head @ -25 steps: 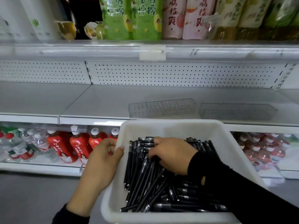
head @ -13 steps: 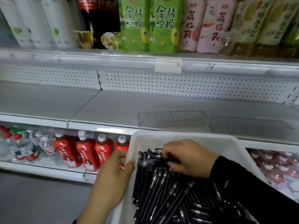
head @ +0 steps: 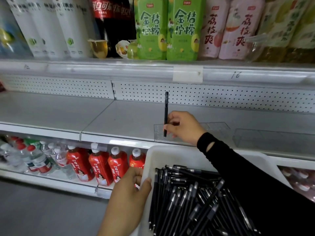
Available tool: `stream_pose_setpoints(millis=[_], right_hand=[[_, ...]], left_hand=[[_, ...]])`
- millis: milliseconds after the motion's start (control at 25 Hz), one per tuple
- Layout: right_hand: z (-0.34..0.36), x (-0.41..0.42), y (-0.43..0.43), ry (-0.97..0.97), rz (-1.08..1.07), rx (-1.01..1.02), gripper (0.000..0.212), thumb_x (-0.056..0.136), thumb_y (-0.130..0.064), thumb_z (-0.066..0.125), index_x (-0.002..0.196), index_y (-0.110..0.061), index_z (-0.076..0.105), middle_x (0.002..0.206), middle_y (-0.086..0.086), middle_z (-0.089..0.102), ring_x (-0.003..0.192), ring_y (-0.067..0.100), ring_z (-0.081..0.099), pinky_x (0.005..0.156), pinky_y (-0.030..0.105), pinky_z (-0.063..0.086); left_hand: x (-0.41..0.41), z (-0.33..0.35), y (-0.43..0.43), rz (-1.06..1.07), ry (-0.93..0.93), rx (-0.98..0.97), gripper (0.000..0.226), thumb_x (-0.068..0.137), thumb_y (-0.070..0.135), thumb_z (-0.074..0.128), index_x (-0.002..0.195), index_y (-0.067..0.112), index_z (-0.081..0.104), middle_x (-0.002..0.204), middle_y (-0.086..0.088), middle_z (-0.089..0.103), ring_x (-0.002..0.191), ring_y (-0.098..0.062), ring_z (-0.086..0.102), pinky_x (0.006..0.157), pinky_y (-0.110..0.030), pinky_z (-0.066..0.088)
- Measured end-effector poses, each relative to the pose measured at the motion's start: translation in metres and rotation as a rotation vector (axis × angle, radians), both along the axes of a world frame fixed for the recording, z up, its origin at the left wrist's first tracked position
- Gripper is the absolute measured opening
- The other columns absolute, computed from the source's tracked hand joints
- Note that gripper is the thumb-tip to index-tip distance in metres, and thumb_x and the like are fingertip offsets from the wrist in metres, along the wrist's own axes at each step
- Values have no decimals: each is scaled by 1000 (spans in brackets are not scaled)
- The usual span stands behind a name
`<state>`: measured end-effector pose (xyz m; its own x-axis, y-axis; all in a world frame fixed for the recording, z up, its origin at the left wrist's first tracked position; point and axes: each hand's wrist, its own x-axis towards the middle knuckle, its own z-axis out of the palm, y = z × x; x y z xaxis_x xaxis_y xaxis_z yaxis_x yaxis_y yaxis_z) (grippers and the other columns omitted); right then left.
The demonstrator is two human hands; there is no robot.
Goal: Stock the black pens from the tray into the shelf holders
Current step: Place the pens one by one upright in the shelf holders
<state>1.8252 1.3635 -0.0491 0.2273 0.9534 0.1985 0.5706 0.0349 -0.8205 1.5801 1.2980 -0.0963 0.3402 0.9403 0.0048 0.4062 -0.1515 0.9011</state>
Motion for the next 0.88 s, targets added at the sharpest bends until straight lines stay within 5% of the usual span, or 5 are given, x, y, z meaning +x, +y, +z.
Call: stream_pose_setpoints(millis=[200,360,440,680,880], right_hand=[[-15,4,49,88,-175,-7,5,87,-12,69,83,-16,68,77,6,75,75,27,74,77,43,62],[-24,-1,80,-32,-238,-48,3,84,-19,71,84,-18,68,79,1,76,82,23,73,85,41,59],[-24,-6,86,-82,-254,-62,7,87,-17,68,80,-19,65,83,2,76,87,24,73,87,39,58],[-16,-10,87,-289,-261,-115,8,88,-18,62,81,-20,65,85,2,75,86,23,70,80,30,57],[-19,-9,83,-317,-241,-90,7,86,-22,66,90,-17,67,84,-1,73,84,20,67,77,28,55]], left_hand=[[3,-2,-2,23,-9,-25,10,92,21,66,85,28,62,68,7,66,53,-12,64,58,-24,49],[1,-2,-1,19,-45,-65,7,94,23,62,88,26,63,72,6,69,55,-8,65,55,-19,48],[-1,-3,0,17,-64,-84,6,95,23,61,90,25,64,77,5,71,62,-13,70,60,-27,53],[-2,-2,0,1,-61,-77,5,95,25,60,91,27,63,80,6,72,64,-10,70,59,-22,50],[-2,-2,-1,-6,-57,-69,5,95,29,60,92,28,64,82,4,72,70,-18,71,71,-41,58]])
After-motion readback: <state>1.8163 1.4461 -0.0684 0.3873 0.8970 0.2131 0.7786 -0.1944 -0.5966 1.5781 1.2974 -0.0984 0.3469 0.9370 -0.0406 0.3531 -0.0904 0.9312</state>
